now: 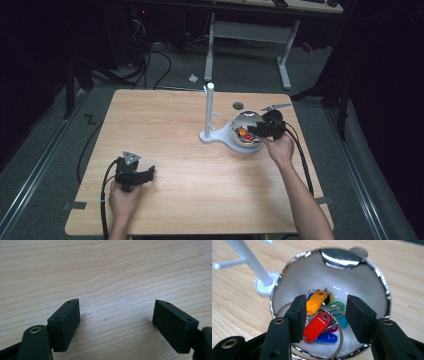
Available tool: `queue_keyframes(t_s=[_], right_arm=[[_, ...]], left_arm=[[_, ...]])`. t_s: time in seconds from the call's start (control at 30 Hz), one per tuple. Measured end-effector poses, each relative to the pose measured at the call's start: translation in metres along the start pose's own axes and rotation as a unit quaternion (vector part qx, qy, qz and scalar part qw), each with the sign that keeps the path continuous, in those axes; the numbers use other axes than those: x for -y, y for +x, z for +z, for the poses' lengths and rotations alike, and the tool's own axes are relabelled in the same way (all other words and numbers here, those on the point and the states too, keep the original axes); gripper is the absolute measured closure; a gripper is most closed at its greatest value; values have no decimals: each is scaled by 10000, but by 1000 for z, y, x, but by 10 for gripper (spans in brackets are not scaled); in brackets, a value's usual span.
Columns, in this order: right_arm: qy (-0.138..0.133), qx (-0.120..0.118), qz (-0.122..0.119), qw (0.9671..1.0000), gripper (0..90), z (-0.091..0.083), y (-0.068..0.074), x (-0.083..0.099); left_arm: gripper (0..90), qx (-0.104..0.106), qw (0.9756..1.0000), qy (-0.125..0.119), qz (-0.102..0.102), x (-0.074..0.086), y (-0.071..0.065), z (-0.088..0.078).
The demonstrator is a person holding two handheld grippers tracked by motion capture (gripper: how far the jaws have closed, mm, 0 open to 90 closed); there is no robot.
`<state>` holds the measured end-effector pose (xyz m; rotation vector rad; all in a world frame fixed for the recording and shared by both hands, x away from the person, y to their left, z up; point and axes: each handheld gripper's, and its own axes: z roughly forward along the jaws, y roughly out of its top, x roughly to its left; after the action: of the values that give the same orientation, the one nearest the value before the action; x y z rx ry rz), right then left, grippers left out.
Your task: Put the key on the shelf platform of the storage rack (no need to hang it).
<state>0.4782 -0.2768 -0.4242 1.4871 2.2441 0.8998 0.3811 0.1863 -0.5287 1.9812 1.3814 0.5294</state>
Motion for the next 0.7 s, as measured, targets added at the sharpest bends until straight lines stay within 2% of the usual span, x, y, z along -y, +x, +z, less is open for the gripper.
queue_keyframes(t_s=[0.33,0.4,0.7], right_arm=[[-345,62,-154,9993,524,-28,6,1],[-506,75,-123,9986,523,-36,7,3],[-661,189,-185,9975,504,-62,7,14]], left_arm=[[225,-4,10000,-1,0,0,0,0],[225,-5,10000,-1,4,0,0,0],[226,-10,10000,0,12,0,0,0]])
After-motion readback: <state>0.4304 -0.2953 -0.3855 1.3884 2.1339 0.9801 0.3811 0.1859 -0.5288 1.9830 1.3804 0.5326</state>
